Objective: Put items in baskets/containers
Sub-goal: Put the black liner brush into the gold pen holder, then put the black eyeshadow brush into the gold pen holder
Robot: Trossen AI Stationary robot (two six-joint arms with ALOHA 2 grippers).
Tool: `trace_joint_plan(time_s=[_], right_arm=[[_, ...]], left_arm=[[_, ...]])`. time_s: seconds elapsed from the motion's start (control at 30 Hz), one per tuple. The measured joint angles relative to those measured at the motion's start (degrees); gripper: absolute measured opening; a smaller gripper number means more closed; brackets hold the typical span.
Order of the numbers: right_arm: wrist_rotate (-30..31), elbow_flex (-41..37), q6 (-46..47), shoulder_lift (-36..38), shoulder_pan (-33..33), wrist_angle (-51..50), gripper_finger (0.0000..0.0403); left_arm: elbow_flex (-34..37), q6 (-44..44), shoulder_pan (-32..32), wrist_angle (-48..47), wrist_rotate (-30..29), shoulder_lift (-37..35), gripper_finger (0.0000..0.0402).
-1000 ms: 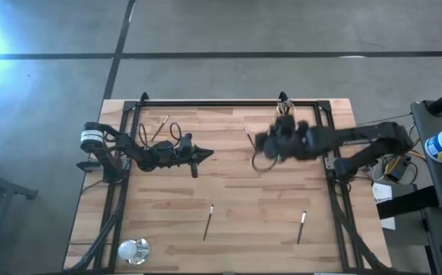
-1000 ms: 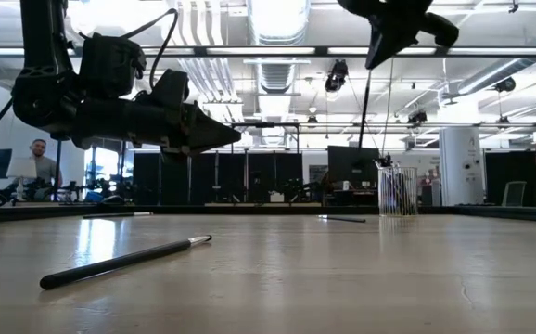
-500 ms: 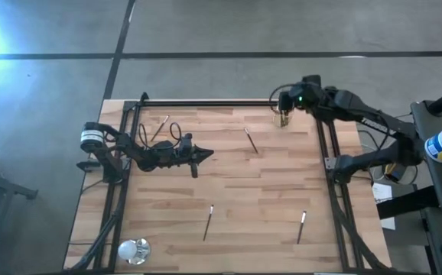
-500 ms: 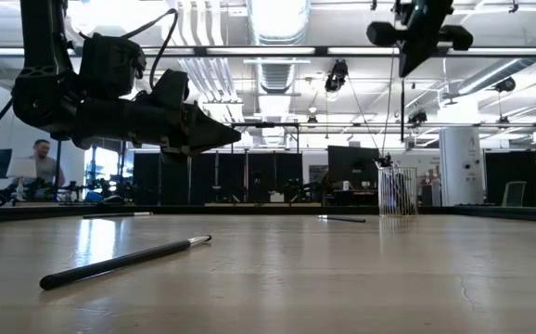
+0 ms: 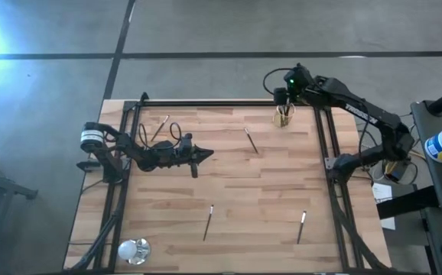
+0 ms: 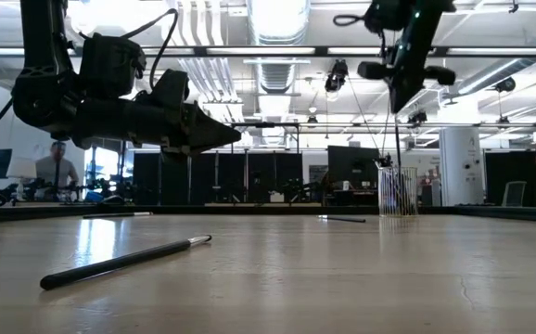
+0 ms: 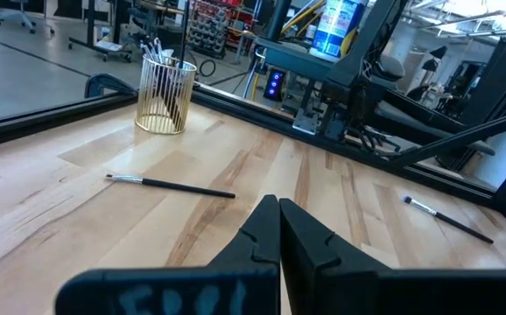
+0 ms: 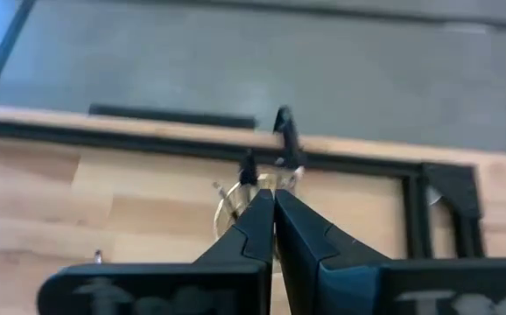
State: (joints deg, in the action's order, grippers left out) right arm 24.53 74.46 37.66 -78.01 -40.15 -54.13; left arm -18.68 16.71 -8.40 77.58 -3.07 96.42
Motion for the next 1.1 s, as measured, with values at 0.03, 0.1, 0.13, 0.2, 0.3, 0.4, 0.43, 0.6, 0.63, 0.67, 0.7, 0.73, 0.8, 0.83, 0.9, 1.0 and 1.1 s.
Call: trace_joint_plan(time_s=[0.03, 0.1, 0.13, 0.2, 0.3, 0.4, 0.43, 0.6, 0.63, 0.67, 0.7, 0.73, 0.8, 0.83, 0.9, 1.0, 1.1], right_arm=[[-1.15, 0.0, -0.36, -0.79, -0.62, 0.02, 0.0008], [-2.33, 0.0, -1.01, -2.58, -1.63, 0.02, 0.0008], [-2.66, 0.0, -1.26, -3.41, -2.11, 0.06, 0.0008], [-4.09, 0.0, -1.75, -5.08, -3.11, 0.55, 0.0008], [-6.33, 0.0, -2.34, -7.46, -4.5, 0.99, 0.0008], [-8.38, 0.0, -2.99, -9.72, -5.84, 0.96, 0.0008], [-9.58, 0.0, -3.36, -10.42, -6.13, 0.99, 0.0008], [-11.75, 0.0, -4.88, -13.27, -6.98, 0.99, 0.0008], [-11.84, 0.0, -4.9, -13.71, -7.17, 0.97, 0.0008], [-11.87, 0.0, -4.92, -14.16, -7.28, 0.98, 0.0008], [-11.75, 0.0, -5.12, -14.53, -7.33, 1.09, 0.0009], [-11.74, 0.0, -5.63, -14.78, -7.37, 1.14, 0.001], [-11.75, 0.0, -6.36, -15.21, -7.38, 0.74, 0.0018], [-11.72, 0.0, -6.43, -15.39, -7.34, 0.72, 0.0024], [-11.71, 0.0, -6.44, -15.28, -7.31, 0.32, 0.0041], [-11.77, 0.0, -7.51, -13.91, -7.37, 0.14, 0.0072], [-15.52, 0.02, -9.67, -11.83, -7.5, -0.83, 0.0099]], left_arm=[[-0.02, 0.0, 0.0, 0.0, 0.0, 0.0, 0.0], [-0.02, 0.0, -0.01, 0.0, 0.0, 0.0, 0.0], [-0.02, 0.0, -0.01, 0.0, 0.0, 0.0, 0.0], [-0.02, 0.0, -0.01, 0.0, 0.0, 0.0, 0.0], [-0.02, 0.0, -0.01, 0.0, 0.0, 0.0, 0.0], [0.0, 0.18, -0.01, 0.0, 0.18, 0.0, 0.0], [0.0, 0.2, -0.01, -0.02, 0.47, 0.0, 0.0], [0.0, 0.22, -0.01, -0.02, 0.57, 0.0, 0.0], [0.0, 0.22, 0.0, -0.02, 0.56, 0.0, 0.0], [0.01, 0.22, -0.01, -0.04, 0.56, 0.0, 0.0], [0.02, 0.22, -0.01, -0.04, 0.55, 0.0, 0.0], [0.02, 0.22, 0.01, -0.04, 0.55, 0.0, 0.0], [0.02, 0.22, 0.0, -0.08, 0.55, 0.0, 0.0], [0.02, 0.22, 0.0, -0.2, 0.55, -0.02, 0.0], [0.04, 0.22, -0.01, -0.56, 0.55, -0.02, 0.0], [0.04, 0.36, -0.01, -0.78, 0.55, -0.03, 0.0], [0.04, 0.48, -0.01, -2.76, 0.57, -0.04, 0.0]])
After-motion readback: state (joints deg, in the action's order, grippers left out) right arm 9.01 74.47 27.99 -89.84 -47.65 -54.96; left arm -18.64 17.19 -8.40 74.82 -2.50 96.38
